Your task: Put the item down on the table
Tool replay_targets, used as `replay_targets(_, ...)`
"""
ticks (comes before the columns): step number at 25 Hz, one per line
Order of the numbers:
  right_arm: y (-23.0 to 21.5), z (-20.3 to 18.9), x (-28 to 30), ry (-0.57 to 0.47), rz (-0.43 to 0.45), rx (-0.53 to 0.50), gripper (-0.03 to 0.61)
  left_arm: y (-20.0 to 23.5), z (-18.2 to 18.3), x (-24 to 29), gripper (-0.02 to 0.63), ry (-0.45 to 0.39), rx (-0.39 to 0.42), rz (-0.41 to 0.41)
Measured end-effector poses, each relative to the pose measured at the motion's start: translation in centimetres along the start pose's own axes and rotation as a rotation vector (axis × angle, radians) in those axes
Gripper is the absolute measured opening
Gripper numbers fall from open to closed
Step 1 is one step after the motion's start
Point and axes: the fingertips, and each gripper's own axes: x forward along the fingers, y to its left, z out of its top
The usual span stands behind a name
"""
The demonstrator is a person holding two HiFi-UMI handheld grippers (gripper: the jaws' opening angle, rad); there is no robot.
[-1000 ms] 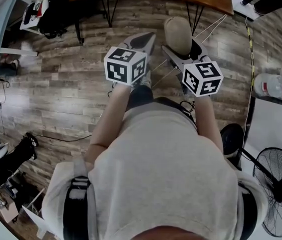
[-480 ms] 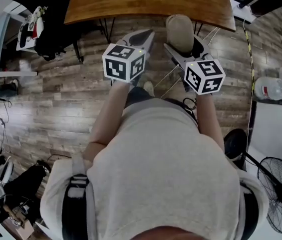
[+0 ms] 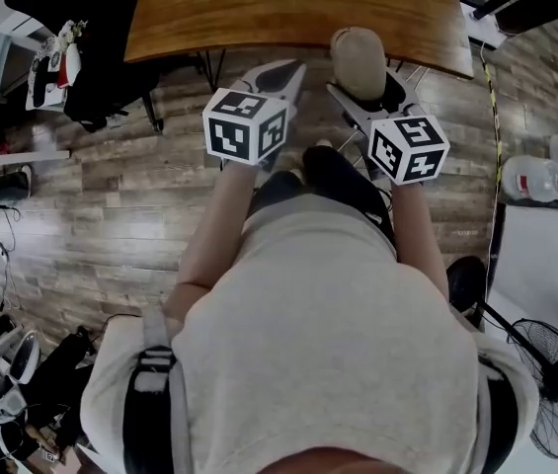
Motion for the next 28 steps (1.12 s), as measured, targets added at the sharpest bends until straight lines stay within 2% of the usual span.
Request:
replay_targets(12, -3.3, 2.1, 7.0, 0.017, 0.062, -0.024, 0.413, 5.3, 1.6, 3.4, 0.011, 0.000, -0.023, 0.061)
replay_targets(28, -12.0, 8.4, 18.7, 0.039, 0.163, -0.058, 0.413, 12.9, 10.0, 13.5, 0.011, -0.027, -0.044, 0.119)
